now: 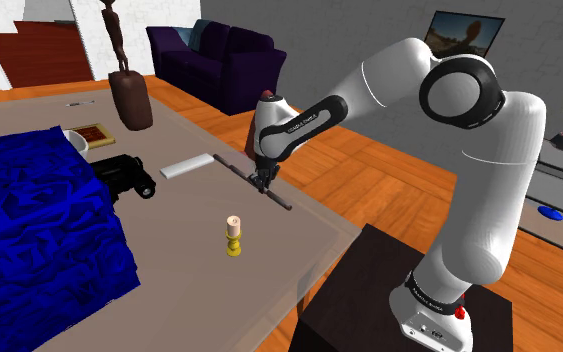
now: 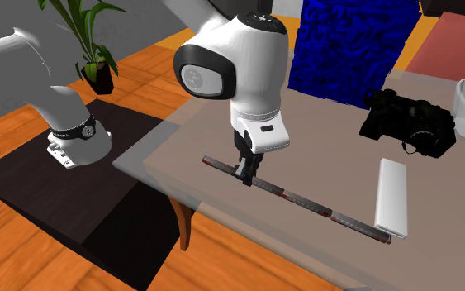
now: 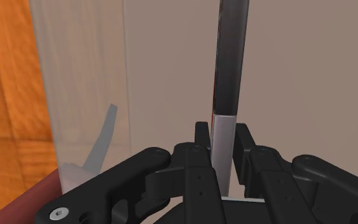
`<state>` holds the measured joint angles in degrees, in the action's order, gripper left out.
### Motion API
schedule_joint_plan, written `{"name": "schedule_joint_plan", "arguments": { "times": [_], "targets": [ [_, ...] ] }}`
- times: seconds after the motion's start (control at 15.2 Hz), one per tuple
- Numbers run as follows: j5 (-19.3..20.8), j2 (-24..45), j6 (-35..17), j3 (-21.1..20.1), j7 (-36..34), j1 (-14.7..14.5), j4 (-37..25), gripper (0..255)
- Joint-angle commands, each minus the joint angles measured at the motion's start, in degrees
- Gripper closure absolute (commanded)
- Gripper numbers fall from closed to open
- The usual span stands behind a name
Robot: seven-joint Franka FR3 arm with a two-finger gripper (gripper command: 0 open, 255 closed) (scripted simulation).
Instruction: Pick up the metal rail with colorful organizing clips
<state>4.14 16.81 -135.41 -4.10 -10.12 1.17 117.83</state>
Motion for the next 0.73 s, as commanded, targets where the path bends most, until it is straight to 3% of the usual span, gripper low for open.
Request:
{"name": "schedule_joint_plan", "arguments": {
  "times": [0.0,0.66],
  "targets": [
    [0.0,0.0,0.0,0.0,0.0,0.0,0.0,255],
    [-0.5,-3.2,4.7,-0.2,0.4,0.1,-1.5,255]
  ]
}}
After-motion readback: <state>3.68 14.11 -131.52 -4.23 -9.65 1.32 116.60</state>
